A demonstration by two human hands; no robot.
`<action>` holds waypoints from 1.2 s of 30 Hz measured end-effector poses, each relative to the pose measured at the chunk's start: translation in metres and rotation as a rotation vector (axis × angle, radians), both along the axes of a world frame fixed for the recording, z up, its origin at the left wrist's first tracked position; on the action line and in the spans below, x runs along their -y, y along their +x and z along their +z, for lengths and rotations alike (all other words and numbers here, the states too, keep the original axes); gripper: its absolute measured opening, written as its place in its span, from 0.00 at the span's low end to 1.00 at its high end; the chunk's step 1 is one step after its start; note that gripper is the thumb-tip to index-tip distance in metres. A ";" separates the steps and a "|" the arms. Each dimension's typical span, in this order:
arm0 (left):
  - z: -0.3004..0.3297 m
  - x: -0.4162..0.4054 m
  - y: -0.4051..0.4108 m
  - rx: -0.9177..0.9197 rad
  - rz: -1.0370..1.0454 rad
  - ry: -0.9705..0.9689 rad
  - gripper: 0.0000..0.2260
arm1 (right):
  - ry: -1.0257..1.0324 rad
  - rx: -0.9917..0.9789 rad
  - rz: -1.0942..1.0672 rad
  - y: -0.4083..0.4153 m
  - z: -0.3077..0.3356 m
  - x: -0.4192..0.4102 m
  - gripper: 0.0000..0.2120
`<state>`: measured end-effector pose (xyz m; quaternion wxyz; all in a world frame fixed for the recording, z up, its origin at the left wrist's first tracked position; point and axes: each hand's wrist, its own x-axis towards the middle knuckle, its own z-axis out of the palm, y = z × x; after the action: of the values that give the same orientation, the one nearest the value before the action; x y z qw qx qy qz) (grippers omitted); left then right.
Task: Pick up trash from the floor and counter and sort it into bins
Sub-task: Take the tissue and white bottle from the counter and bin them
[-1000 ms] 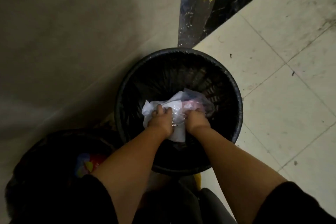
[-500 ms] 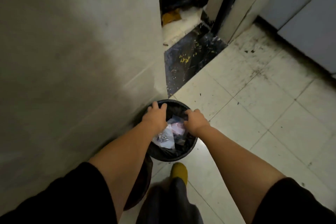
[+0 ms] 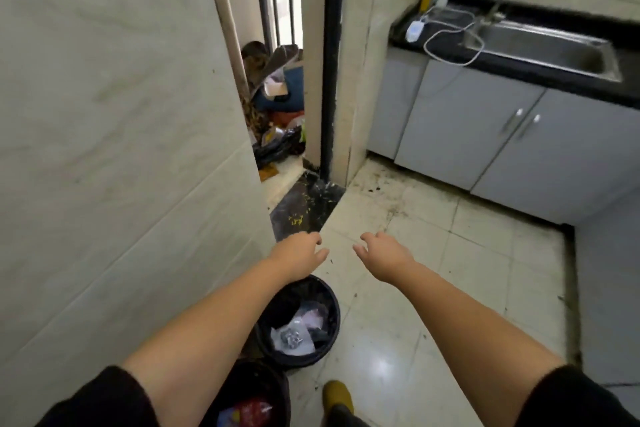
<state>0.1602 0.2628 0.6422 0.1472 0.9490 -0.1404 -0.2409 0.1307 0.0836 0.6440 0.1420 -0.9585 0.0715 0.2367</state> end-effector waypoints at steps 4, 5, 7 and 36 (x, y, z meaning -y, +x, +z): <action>0.033 0.032 -0.032 0.039 -0.118 -0.018 0.19 | -0.023 0.026 -0.115 -0.055 0.025 0.028 0.24; 0.039 0.044 -0.039 0.041 -0.146 -0.015 0.19 | -0.025 0.032 -0.144 -0.068 0.030 0.038 0.24; 0.049 0.073 -0.054 0.045 -0.211 -0.010 0.19 | -0.044 0.041 -0.205 -0.096 0.041 0.061 0.25; 0.098 0.685 -0.250 0.070 -1.005 -0.092 0.20 | -0.130 -0.007 -1.061 -0.404 0.104 0.603 0.27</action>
<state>-0.0900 -0.4227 0.7406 0.0500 0.7643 -0.5949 -0.2436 -0.2729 -0.5192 0.7477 0.1821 -0.7966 0.5615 0.1304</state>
